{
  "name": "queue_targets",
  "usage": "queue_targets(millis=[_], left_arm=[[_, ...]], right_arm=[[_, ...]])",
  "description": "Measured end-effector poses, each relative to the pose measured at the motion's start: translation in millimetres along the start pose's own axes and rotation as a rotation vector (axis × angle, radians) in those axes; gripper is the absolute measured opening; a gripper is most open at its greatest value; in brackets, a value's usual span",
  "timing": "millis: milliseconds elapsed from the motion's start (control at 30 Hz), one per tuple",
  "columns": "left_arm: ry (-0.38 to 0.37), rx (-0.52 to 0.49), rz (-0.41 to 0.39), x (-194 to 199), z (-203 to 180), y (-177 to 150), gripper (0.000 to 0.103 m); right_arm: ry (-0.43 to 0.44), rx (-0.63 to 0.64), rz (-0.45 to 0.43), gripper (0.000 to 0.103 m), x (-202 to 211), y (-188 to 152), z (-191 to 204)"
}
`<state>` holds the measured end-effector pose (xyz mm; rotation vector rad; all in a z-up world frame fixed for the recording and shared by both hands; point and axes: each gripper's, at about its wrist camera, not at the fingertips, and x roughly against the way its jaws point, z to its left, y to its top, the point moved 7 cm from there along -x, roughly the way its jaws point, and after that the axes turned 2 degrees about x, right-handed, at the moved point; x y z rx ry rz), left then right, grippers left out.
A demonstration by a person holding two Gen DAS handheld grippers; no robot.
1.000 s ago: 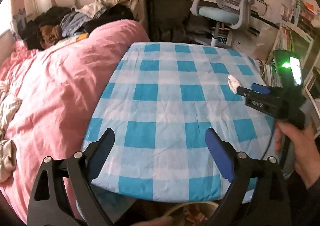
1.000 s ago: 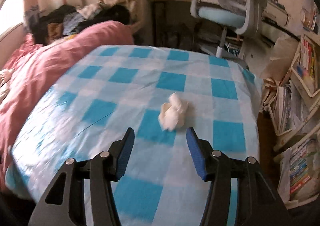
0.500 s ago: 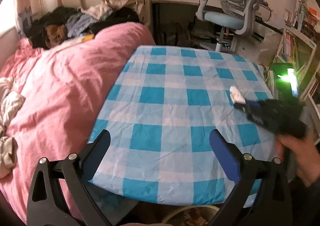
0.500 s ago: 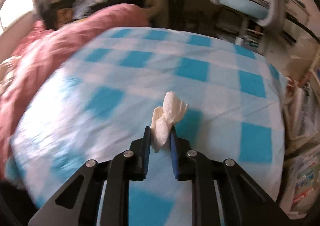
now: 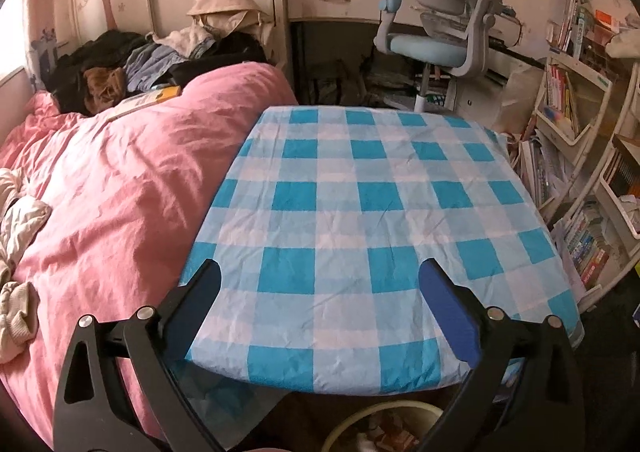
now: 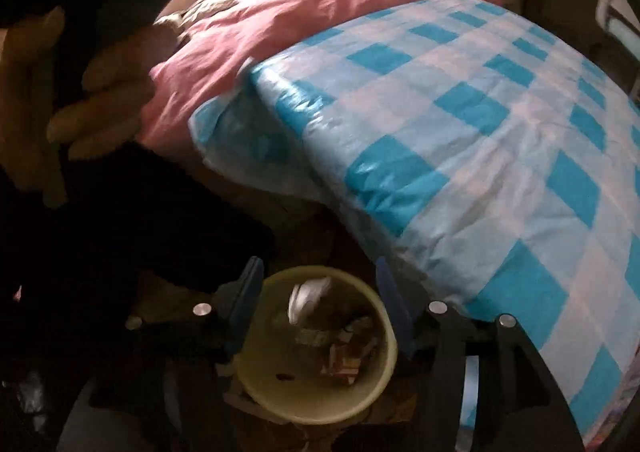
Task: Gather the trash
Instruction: 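Carry the white tissue over the yellow bucket and open the right tool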
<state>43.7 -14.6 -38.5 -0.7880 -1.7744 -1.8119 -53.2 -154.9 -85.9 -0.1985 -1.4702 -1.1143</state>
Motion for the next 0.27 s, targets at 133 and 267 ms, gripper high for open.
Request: queue_targets(millis=[133,267], left_arm=[[-0.005,0.019,0.006,-0.8,2.8,0.1,0.096],[-0.002,0.034,0.005,-1.0,4.1,0.8,0.096]], right_arm=[[-0.170,-0.094,-0.184,0.079,36.3,14.7,-36.3],[-0.450,-0.220,-0.300,0.091,69.6,27.2,-100.5]])
